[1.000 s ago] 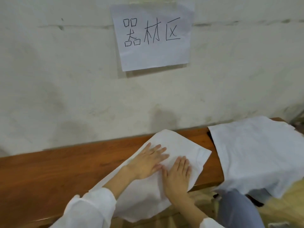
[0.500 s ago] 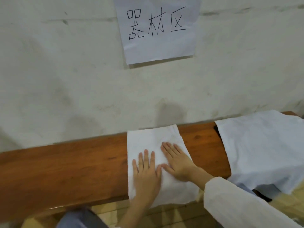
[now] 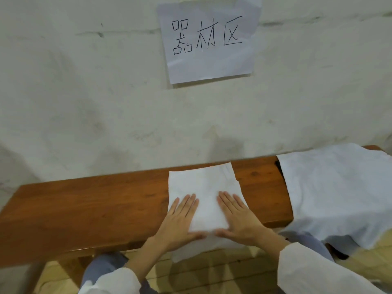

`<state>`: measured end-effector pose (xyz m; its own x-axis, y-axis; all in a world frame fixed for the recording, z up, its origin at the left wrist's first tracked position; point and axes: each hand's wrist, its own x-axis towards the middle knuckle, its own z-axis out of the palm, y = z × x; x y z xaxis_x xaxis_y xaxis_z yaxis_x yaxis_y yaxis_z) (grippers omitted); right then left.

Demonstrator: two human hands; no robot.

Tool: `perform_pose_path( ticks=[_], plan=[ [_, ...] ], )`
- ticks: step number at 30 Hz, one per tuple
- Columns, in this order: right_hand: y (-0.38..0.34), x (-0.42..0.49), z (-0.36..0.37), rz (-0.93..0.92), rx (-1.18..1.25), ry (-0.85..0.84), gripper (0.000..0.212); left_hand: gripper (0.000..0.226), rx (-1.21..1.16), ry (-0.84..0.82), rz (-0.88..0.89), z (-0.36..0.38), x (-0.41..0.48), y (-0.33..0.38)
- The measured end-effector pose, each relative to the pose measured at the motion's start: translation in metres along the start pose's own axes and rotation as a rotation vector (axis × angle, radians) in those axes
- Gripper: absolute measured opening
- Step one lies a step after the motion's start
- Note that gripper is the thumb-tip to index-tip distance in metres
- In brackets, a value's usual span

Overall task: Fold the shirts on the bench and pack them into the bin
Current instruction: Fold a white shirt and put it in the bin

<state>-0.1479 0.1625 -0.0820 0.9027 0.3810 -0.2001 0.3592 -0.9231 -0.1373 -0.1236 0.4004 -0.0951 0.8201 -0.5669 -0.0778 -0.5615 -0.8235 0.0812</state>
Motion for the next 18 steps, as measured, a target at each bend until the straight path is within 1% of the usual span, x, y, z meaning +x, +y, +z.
perform_pose_path(
  ticks=[1,3,5,7,9,11,12,14,15,16,18],
  plan=[
    [-0.001,-0.003,0.002,0.000,0.000,-0.012,0.105,0.105,0.025,-0.028,-0.001,0.003,-0.003,0.000],
    [-0.003,-0.008,0.007,-0.014,-0.030,0.029,0.106,0.102,0.055,-0.043,0.007,0.005,-0.007,0.001],
    [-0.006,-0.011,0.012,0.042,-0.037,0.005,0.112,0.096,0.004,-0.108,0.002,0.004,-0.009,0.003],
    [-0.008,-0.010,0.016,0.087,0.037,0.031,0.121,0.089,-0.040,-0.164,-0.030,-0.001,-0.013,0.008],
    [-0.006,-0.009,0.019,0.110,0.121,0.042,0.124,0.082,-0.043,-0.153,-0.042,0.001,-0.016,0.013],
    [-0.008,-0.017,0.013,0.058,0.020,0.045,0.112,0.075,-0.028,-0.139,-0.069,-0.001,-0.020,0.019],
    [-0.009,-0.021,0.005,0.023,-0.033,0.046,0.099,0.074,-0.023,-0.111,-0.084,-0.004,-0.021,0.022],
    [-0.010,-0.026,-0.015,-0.033,-0.008,-0.043,0.069,0.076,-0.005,-0.038,-0.072,-0.018,-0.024,0.026],
    [-0.009,-0.026,-0.023,-0.038,0.028,-0.070,0.061,0.074,-0.036,-0.029,-0.058,-0.027,-0.024,0.028],
    [-0.009,-0.025,-0.031,-0.031,0.072,-0.112,0.055,0.066,-0.087,-0.041,-0.032,-0.036,-0.024,0.029],
    [-0.010,-0.024,-0.052,0.003,0.197,-0.167,0.040,0.041,-0.276,-0.151,-0.016,-0.058,-0.024,0.024]
  ],
)
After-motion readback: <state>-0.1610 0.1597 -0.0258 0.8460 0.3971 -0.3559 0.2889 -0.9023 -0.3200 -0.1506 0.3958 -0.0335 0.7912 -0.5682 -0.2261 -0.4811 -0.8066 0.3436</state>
